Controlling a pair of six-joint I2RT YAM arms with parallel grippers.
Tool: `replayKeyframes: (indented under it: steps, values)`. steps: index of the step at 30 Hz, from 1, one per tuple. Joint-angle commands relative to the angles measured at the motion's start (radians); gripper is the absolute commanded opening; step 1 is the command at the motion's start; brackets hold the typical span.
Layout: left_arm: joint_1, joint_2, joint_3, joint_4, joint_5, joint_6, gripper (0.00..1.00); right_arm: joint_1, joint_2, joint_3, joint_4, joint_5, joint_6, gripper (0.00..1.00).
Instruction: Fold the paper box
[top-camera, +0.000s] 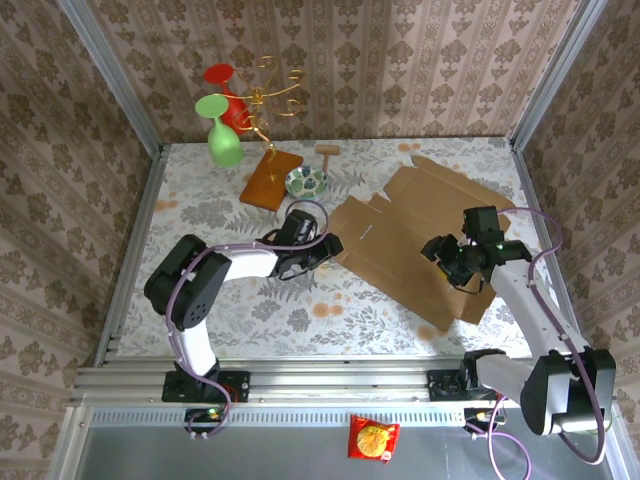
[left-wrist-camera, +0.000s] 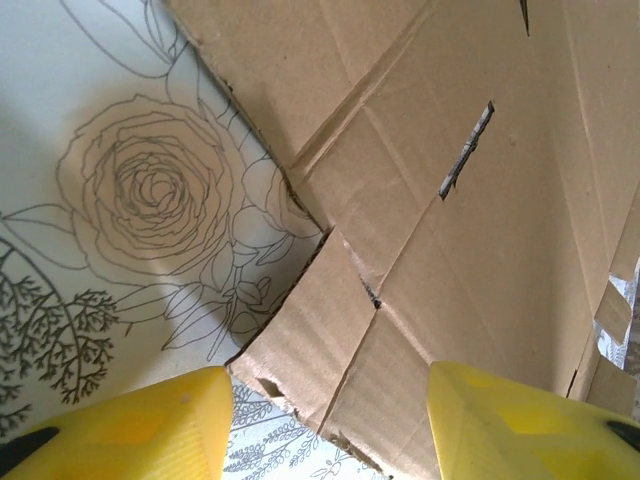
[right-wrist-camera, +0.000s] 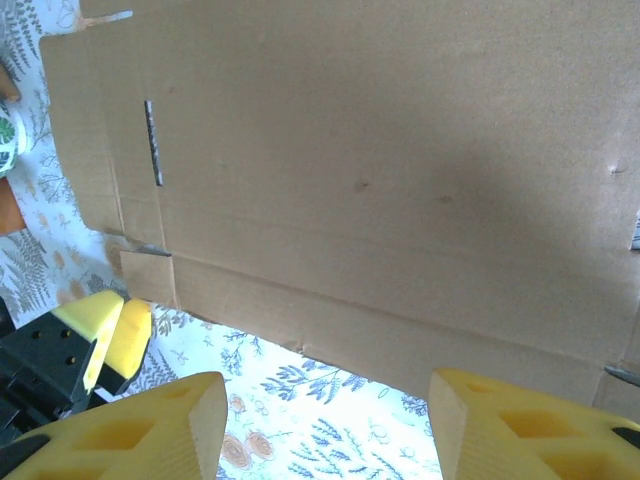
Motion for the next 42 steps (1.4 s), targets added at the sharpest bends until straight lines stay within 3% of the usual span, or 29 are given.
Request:
replayKeyframes:
  steps: [1,12,18,21,24,35,42]
  values:
    - [0.011,0.026,0.046,-0.008,-0.002,0.042,0.53,-0.004,-0.017,-0.027,-0.007,-0.031,0.019,0.57]
    - [0.009,0.038,0.077,-0.074,-0.019,0.086,0.55,-0.003,0.002,-0.014,0.016,-0.054,0.024,0.57]
    - [-0.004,0.082,0.094,-0.031,0.026,0.069,0.47,-0.004,0.015,-0.015,0.024,-0.063,0.024,0.57]
    - [-0.013,0.074,0.079,-0.007,0.011,0.047,0.29,-0.002,0.013,-0.011,0.019,-0.053,0.009,0.55]
    - [-0.012,0.052,0.08,-0.006,-0.003,0.029,0.03,0.009,0.011,0.003,-0.008,-0.021,-0.039,0.53]
    - [0.016,-0.064,0.235,-0.271,-0.016,0.01,0.0,0.308,0.059,0.137,-0.113,0.308,-0.361,0.55]
    - [0.047,-0.097,0.301,-0.379,0.019,0.017,0.0,0.555,0.178,0.228,-0.097,0.46,-0.53,0.7]
